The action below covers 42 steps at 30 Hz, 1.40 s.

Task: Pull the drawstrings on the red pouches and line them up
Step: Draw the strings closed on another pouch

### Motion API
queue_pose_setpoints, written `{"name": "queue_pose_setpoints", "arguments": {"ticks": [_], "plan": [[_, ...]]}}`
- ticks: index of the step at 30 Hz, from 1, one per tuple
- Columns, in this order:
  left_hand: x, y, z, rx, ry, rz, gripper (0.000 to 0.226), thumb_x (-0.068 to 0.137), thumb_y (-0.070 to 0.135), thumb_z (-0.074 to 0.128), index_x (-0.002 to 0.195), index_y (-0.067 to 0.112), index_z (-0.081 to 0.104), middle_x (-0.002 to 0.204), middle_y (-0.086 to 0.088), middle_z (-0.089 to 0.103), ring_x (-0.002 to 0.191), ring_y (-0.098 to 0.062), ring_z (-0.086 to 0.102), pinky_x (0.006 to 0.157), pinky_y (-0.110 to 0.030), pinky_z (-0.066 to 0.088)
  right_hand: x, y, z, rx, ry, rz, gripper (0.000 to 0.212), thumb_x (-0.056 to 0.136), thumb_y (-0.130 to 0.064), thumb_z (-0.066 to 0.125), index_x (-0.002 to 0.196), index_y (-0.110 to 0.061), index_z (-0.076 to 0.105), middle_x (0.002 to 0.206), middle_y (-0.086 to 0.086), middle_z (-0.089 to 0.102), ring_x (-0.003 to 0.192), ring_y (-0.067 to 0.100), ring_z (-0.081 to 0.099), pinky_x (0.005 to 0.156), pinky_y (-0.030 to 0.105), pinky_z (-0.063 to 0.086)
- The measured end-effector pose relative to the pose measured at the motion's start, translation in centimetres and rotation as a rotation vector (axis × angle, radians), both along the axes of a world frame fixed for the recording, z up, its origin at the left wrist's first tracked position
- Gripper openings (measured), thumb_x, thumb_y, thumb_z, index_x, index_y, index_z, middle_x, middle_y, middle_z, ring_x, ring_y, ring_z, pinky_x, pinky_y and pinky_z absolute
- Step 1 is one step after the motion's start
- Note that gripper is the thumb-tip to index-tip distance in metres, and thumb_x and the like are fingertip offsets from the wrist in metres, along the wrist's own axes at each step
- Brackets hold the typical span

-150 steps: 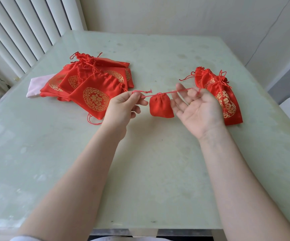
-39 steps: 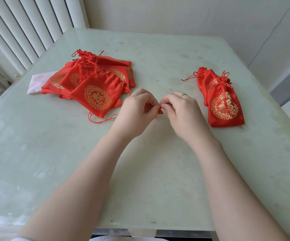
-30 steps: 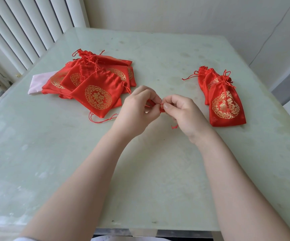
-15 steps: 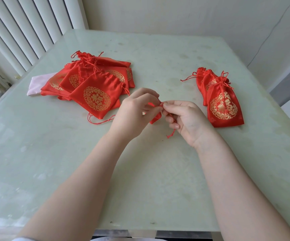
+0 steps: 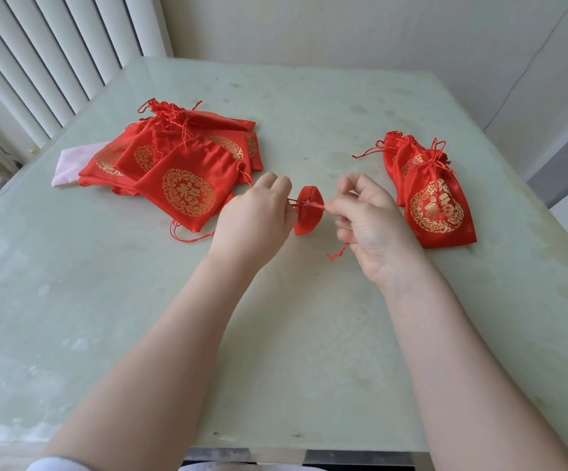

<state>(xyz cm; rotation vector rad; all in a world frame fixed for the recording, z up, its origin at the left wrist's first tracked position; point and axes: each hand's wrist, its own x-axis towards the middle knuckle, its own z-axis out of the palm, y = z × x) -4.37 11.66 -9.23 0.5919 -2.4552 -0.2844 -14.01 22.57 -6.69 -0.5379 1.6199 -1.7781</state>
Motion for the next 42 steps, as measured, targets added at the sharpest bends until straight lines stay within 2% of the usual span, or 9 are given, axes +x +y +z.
{"name": "queue_pose_setpoints", "arguments": {"ticks": [10, 13, 17, 20, 25, 30, 32, 37, 42], "plan": [[-0.2, -0.4, -0.5, 0.105, 0.073, -0.020, 0.023, 0.080, 0.019, 0.039, 0.078, 0.001, 0.053, 0.078, -0.010, 0.054, 0.063, -0.034, 0.050, 0.050, -0.039, 0.043, -0.4, 0.1, -0.3, -0.049, -0.090, -0.022, 0.037, 0.082, 0.011, 0.043, 0.065, -0.021, 0.039, 0.056, -0.003, 0.026, 0.040, 0.004, 0.020, 0.041, 0.018, 0.011], [-0.1, -0.2, -0.6, 0.391, 0.150, -0.188, 0.026, 0.079, 0.026, 0.042, 0.074, 0.003, 0.055, 0.094, -0.001, 0.063, 0.084, -0.022, 0.060, 0.074, -0.040, 0.050, -1.0, 0.3, -0.6, -0.066, -0.061, -0.064, 0.032, 0.084, 0.010, 0.044, 0.069, -0.019, 0.043, 0.055, -0.003, 0.033, 0.039, 0.002, 0.025, 0.040, 0.017, 0.014], [0.2, 0.2, 0.4, 0.862, 0.220, -0.300, 0.023, 0.086, 0.012, 0.051, 0.063, 0.012, 0.053, 0.112, 0.008, 0.060, 0.112, -0.001, 0.054, 0.095, -0.026, 0.042, -1.4, 0.2, -0.7, -0.102, 0.064, -0.088, 0.025, 0.088, 0.003, 0.050, 0.076, -0.018, 0.048, 0.048, -0.013, 0.046, 0.045, 0.005, 0.034, 0.046, 0.021, 0.024], [0.1, 1.0, 0.9, 0.994, 0.191, -0.390, 0.018, 0.085, 0.014, 0.052, 0.067, 0.010, 0.054, 0.100, 0.009, 0.062, 0.101, -0.003, 0.058, 0.088, -0.017, 0.042, -1.8, 0.5, -0.5, -0.125, 0.061, -0.112, 0.022, 0.088, 0.001, 0.052, 0.076, -0.017, 0.050, 0.048, -0.010, 0.047, 0.046, 0.007, 0.040, 0.050, 0.024, 0.028], [-1.3, 2.9, 1.5, 1.158, 0.142, -0.409, 0.018, 0.093, 0.008, 0.052, 0.078, 0.009, 0.061, 0.080, -0.007, 0.061, 0.074, -0.016, 0.058, 0.080, -0.032, 0.053, -1.9, 1.0, 1.1, -0.206, -0.033, -0.151, 0.019, 0.089, 0.000, 0.051, 0.078, -0.015, 0.052, 0.054, -0.002, 0.048, 0.050, 0.009, 0.045, 0.052, 0.021, 0.039], [-2.4, 4.7, 2.0, 1.245, 0.191, -0.429, 0.016, 0.095, 0.006, 0.048, 0.086, 0.011, 0.060, 0.088, -0.006, 0.061, 0.071, -0.010, 0.064, 0.075, -0.023, 0.056, -3.3, 5.1, 2.1, 0.199, 0.375, 0.094, 0.015, 0.088, -0.010, 0.059, 0.099, -0.021, 0.059, 0.091, -0.002, 0.064, 0.078, 0.007, 0.060, 0.075, 0.022, 0.045], [-3.0, 5.5, 1.8, 1.246, 0.164, -0.425, 0.018, 0.095, 0.005, 0.046, 0.089, 0.013, 0.061, 0.093, -0.006, 0.061, 0.074, -0.013, 0.064, 0.077, -0.023, 0.056, -4.2, 6.7, 1.7, 0.255, 0.436, 0.032, 0.025, 0.085, -0.004, 0.061, 0.103, -0.021, 0.057, 0.091, -0.002, 0.063, 0.076, 0.007, 0.058, 0.072, 0.023, 0.044], [-5.2, 8.1, 1.6, 1.275, 0.054, -0.468, 0.021, 0.094, 0.006, 0.048, 0.108, 0.020, 0.056, 0.100, 0.006, 0.062, 0.089, -0.010, 0.063, 0.087, -0.025, 0.050, -7.0, 9.0, -0.4, 0.376, 0.538, -0.232, 0.028, 0.080, 0.000, 0.061, 0.077, -0.027, 0.053, 0.078, 0.003, 0.062, 0.074, 0.020, 0.058, 0.071, 0.034, 0.045], [-6.4, 9.4, 0.5, 1.202, -0.036, -0.417, 0.022, 0.092, 0.007, 0.053, 0.111, 0.016, 0.058, 0.107, 0.003, 0.061, 0.097, -0.014, 0.057, 0.093, -0.031, 0.048, -8.9, 10.4, -2.1, 0.549, 0.586, -0.386, 0.019, 0.081, -0.014, 0.065, 0.095, -0.016, 0.052, 0.084, -0.001, 0.058, 0.089, 0.023, 0.060, 0.079, 0.031, 0.045]]}}
